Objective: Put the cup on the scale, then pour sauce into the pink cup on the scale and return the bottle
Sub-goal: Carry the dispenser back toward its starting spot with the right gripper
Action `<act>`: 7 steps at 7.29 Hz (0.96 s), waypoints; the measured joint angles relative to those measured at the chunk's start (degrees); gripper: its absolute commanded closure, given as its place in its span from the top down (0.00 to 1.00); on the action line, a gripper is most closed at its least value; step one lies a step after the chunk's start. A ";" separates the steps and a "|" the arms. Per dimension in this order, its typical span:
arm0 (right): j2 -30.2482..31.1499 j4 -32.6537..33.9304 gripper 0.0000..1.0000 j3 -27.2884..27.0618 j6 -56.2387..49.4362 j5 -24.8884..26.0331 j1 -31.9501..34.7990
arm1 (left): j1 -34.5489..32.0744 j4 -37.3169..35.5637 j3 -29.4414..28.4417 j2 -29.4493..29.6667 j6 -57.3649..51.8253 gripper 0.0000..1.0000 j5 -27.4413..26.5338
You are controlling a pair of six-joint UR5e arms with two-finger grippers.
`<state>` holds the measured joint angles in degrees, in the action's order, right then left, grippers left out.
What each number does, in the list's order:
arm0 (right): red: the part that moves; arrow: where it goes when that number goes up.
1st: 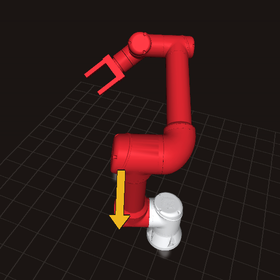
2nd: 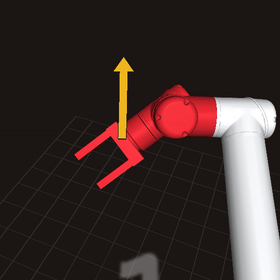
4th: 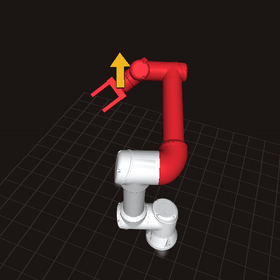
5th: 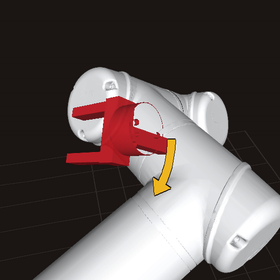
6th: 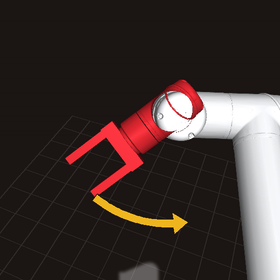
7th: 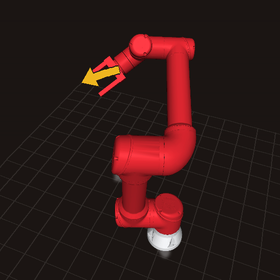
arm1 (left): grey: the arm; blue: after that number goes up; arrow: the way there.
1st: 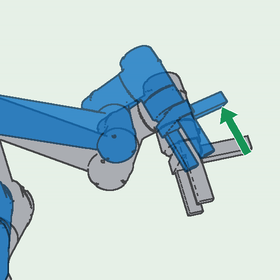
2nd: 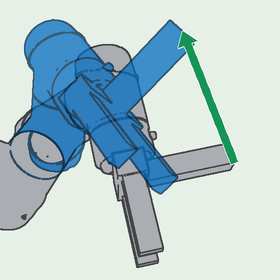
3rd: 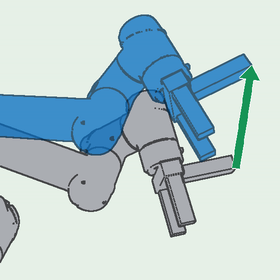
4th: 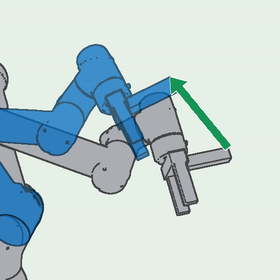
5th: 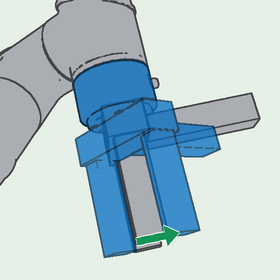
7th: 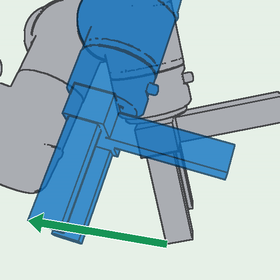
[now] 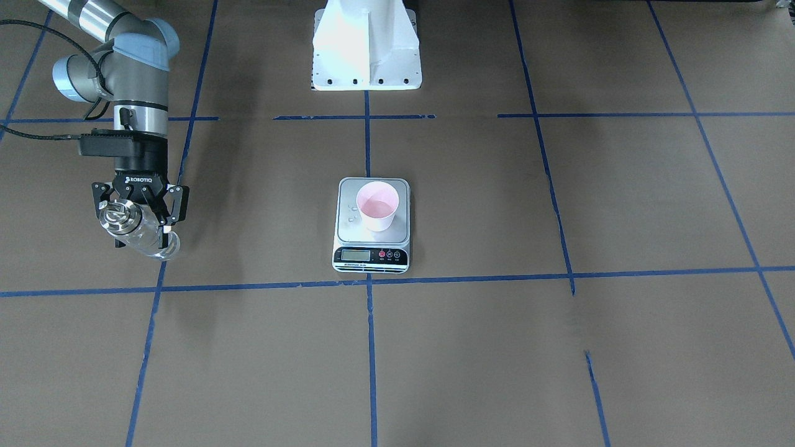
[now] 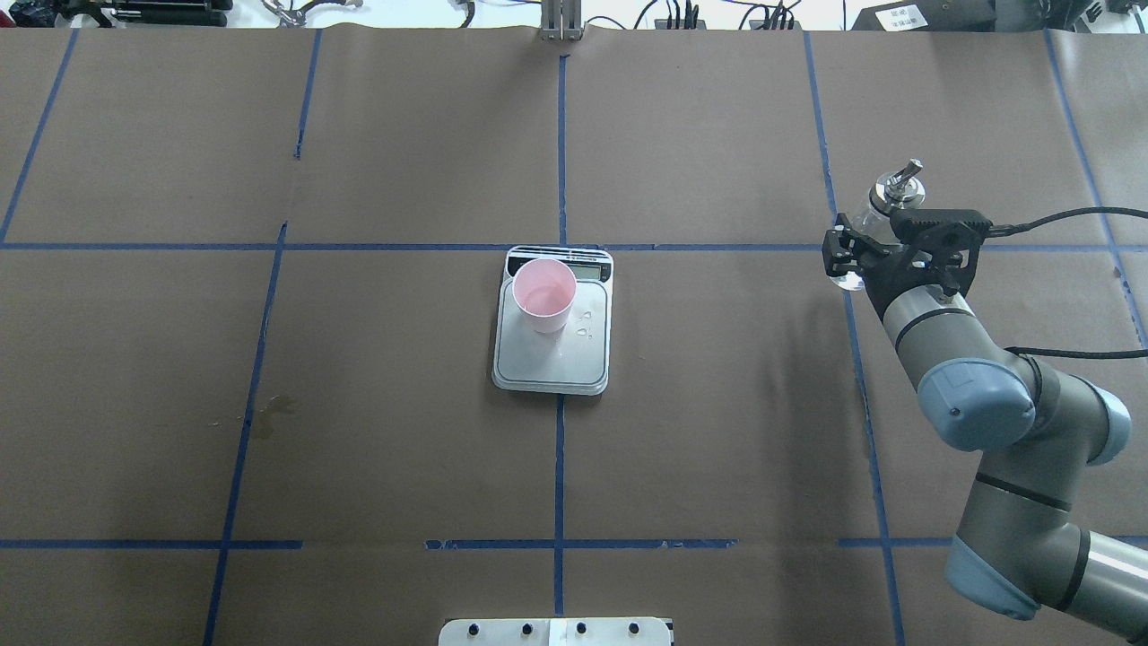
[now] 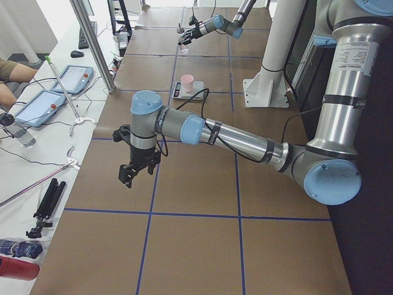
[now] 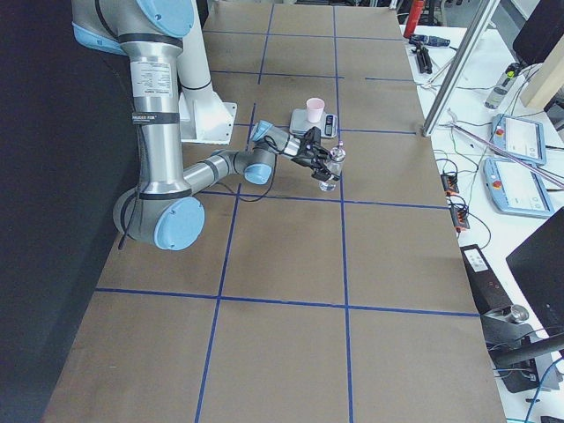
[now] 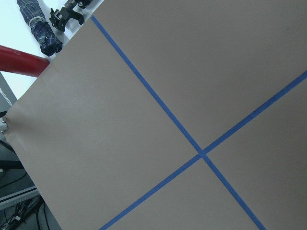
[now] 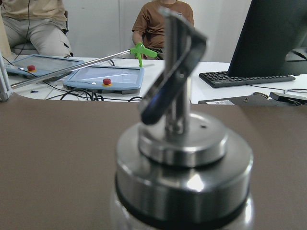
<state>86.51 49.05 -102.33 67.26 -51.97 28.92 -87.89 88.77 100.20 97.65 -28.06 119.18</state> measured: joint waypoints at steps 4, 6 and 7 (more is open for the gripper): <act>0.24 7.63 0.00 -2.52 5.33 -5.09 2.02 | 0.00 0.25 -0.13 0.00 0.02 1.00 -0.08; 0.40 7.78 0.00 -2.63 6.99 -3.42 1.94 | 0.00 0.26 -0.23 0.05 0.02 1.00 -0.09; 0.67 7.72 0.00 -2.65 8.56 -0.72 1.25 | 0.00 0.26 -0.28 0.08 0.02 1.00 -0.09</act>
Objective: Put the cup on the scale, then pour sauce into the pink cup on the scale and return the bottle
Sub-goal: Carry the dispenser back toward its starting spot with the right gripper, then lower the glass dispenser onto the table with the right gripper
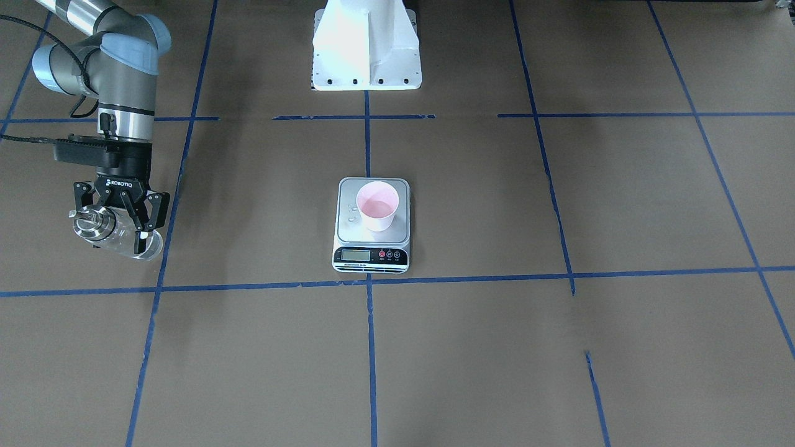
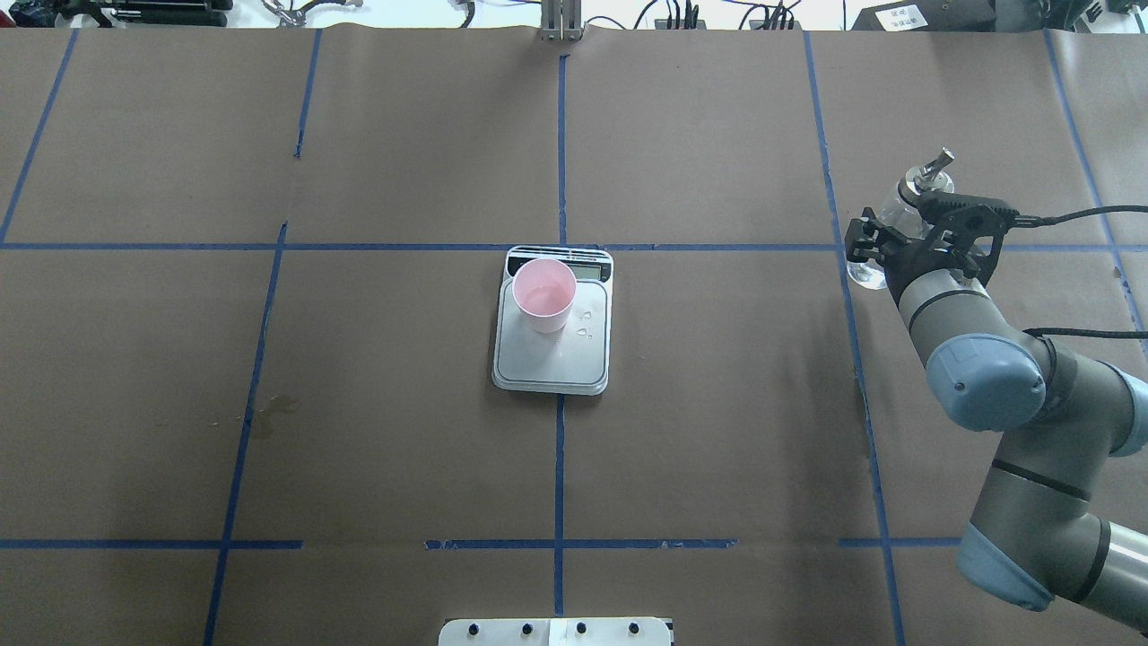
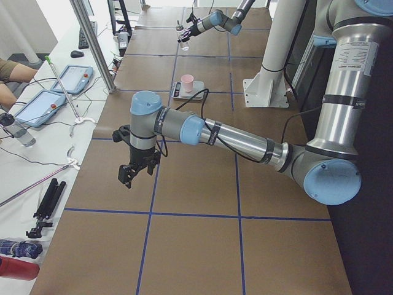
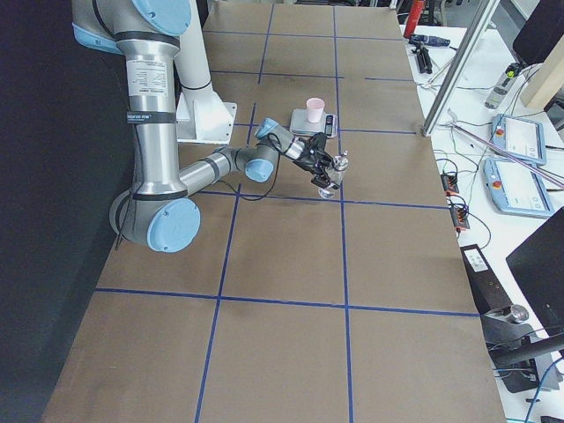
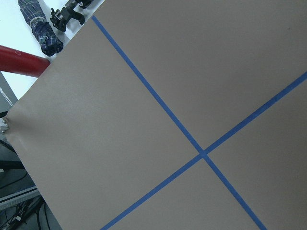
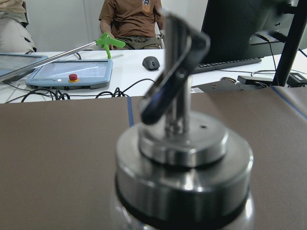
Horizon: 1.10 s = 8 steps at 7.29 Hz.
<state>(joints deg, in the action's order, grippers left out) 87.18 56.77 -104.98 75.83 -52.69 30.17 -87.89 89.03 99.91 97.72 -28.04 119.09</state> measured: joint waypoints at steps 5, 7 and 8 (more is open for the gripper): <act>2.95 -0.30 0.00 -0.25 5.89 11.40 -7.69 | 0.00 0.09 -0.37 0.01 0.17 1.00 0.00; 3.38 -0.24 0.00 -0.04 6.14 11.75 -8.92 | 0.00 0.11 -0.36 0.01 0.18 1.00 0.00; 3.41 -0.20 0.00 0.10 6.17 11.75 -9.32 | 0.00 0.15 -0.42 0.01 0.18 1.00 0.00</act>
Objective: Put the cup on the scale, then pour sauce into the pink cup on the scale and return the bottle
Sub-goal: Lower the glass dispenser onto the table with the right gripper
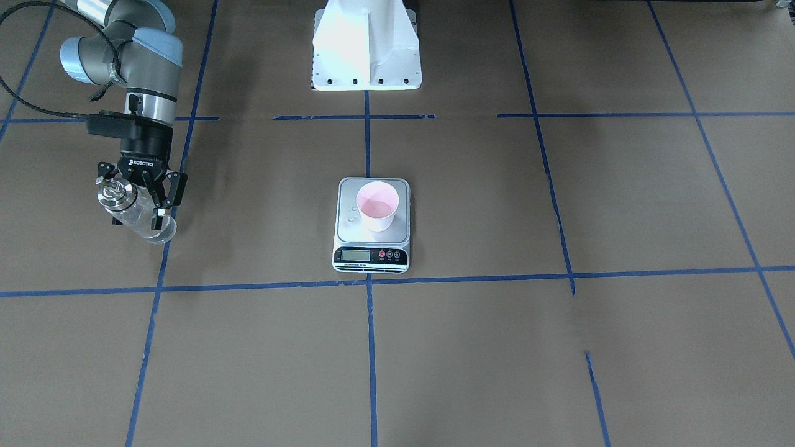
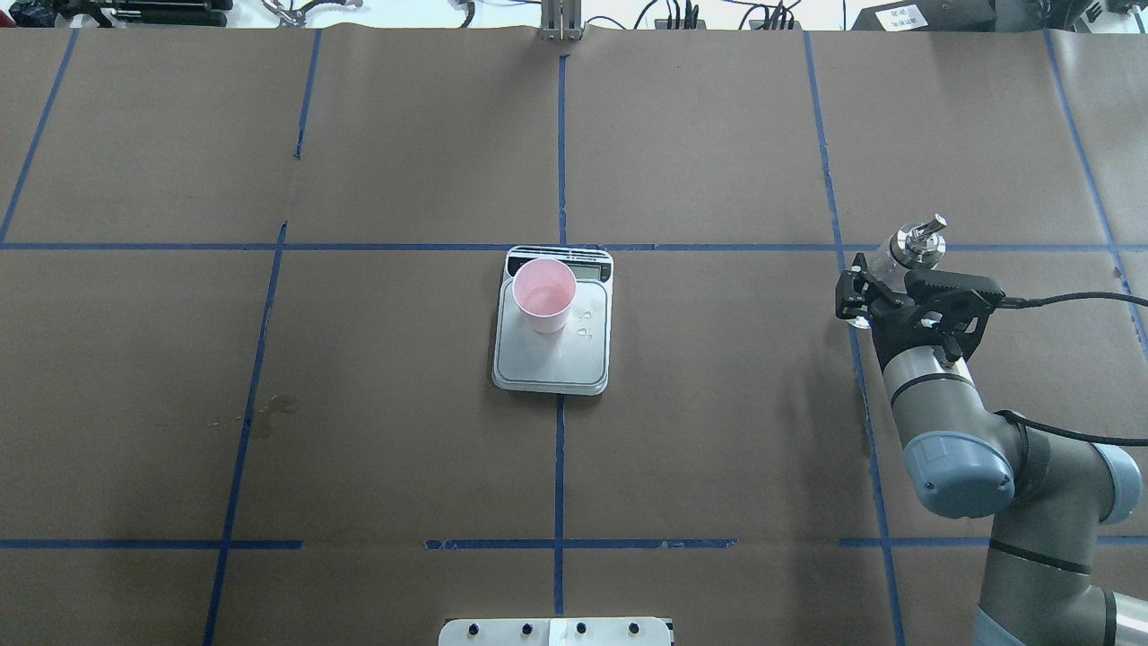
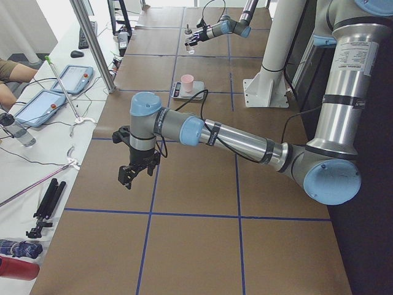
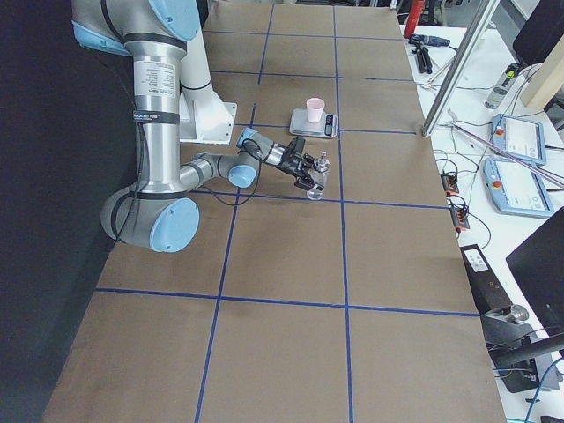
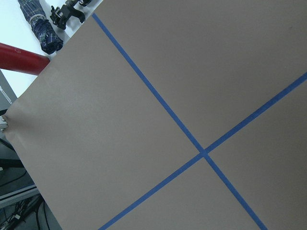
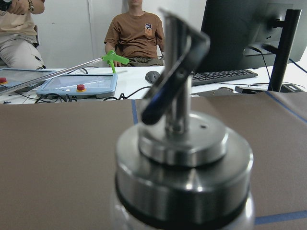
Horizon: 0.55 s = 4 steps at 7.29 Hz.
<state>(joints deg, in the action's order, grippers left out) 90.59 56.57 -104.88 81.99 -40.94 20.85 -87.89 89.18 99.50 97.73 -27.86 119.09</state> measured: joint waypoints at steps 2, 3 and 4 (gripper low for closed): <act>0.03 0.03 0.00 0.09 0.01 -0.19 -0.92 | 0.00 0.03 -0.07 -0.02 -0.02 1.00 0.00; 0.03 0.03 0.00 0.11 0.01 -0.25 -1.33 | 0.00 0.03 -0.11 -0.05 -0.06 1.00 0.00; 0.03 0.03 0.00 0.14 0.03 -0.25 -1.58 | 0.00 0.03 -0.15 -0.08 -0.08 1.00 0.00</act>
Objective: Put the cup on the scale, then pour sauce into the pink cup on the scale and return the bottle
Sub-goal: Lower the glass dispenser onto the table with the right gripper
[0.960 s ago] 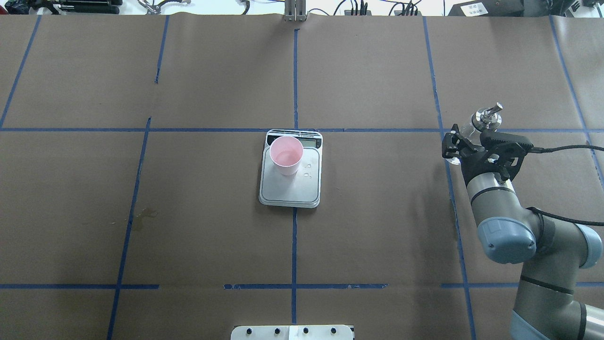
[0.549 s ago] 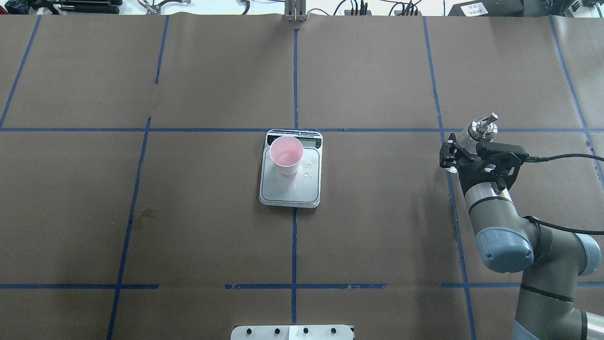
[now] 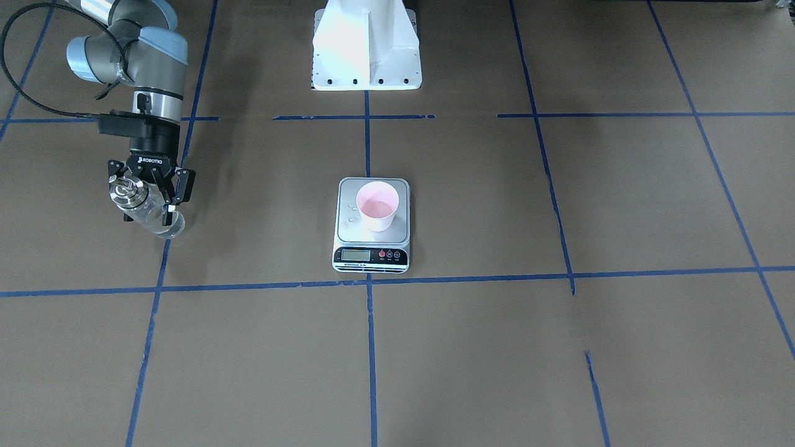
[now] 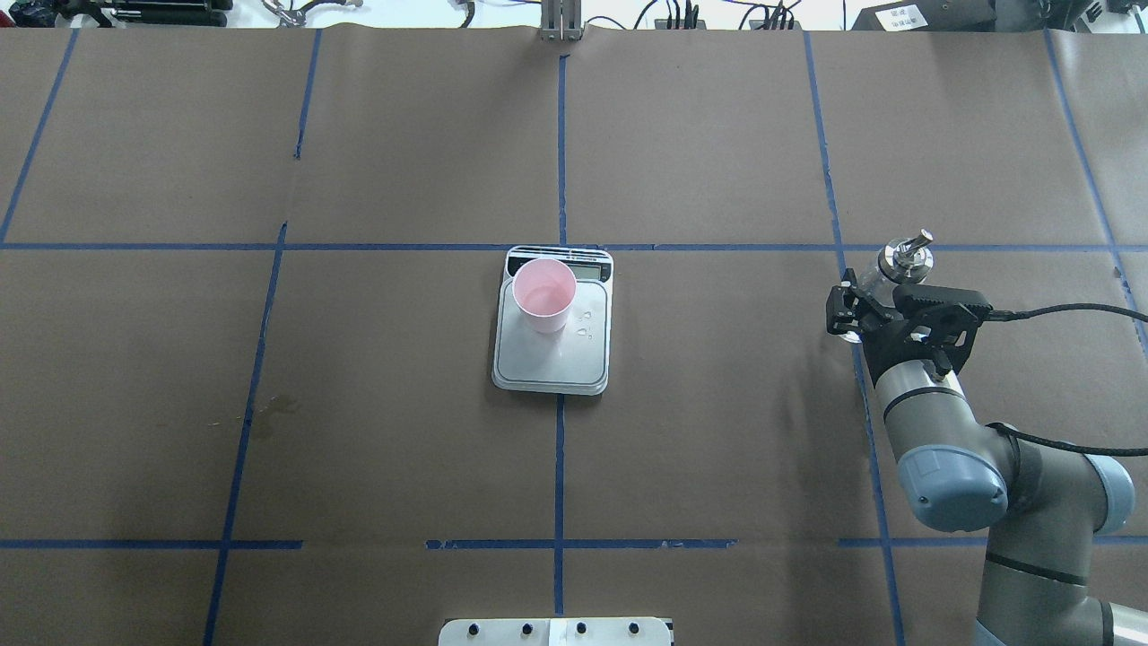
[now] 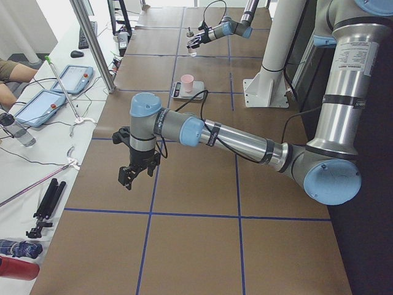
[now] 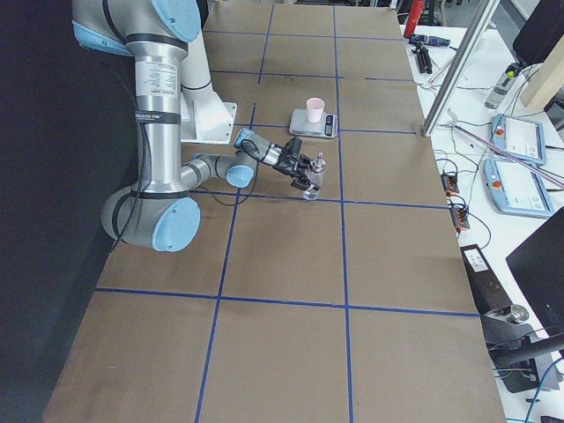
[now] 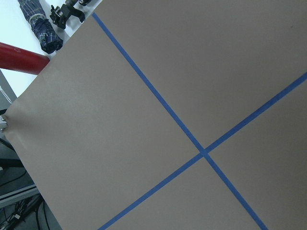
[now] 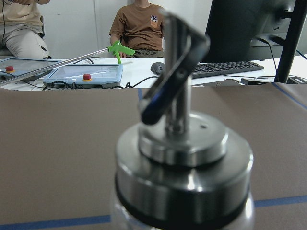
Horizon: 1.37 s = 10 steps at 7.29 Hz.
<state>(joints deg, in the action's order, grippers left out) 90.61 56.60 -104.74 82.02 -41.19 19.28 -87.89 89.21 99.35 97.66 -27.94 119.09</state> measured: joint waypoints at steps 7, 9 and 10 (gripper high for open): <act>0.18 0.00 0.37 0.33 -0.02 0.38 -0.88 | 0.00 0.00 -0.03 -0.01 -0.05 1.00 0.00; 0.25 -0.04 0.42 0.55 0.02 0.45 -0.90 | 0.00 0.00 -0.03 -0.01 -0.02 1.00 0.00; 0.26 -0.02 0.99 0.57 0.00 0.53 -0.90 | 0.00 0.00 0.05 -0.01 -0.01 1.00 0.00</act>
<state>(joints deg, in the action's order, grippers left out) 90.87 56.58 -104.17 82.02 -40.67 18.37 -87.89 89.21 99.40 97.65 -27.95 119.09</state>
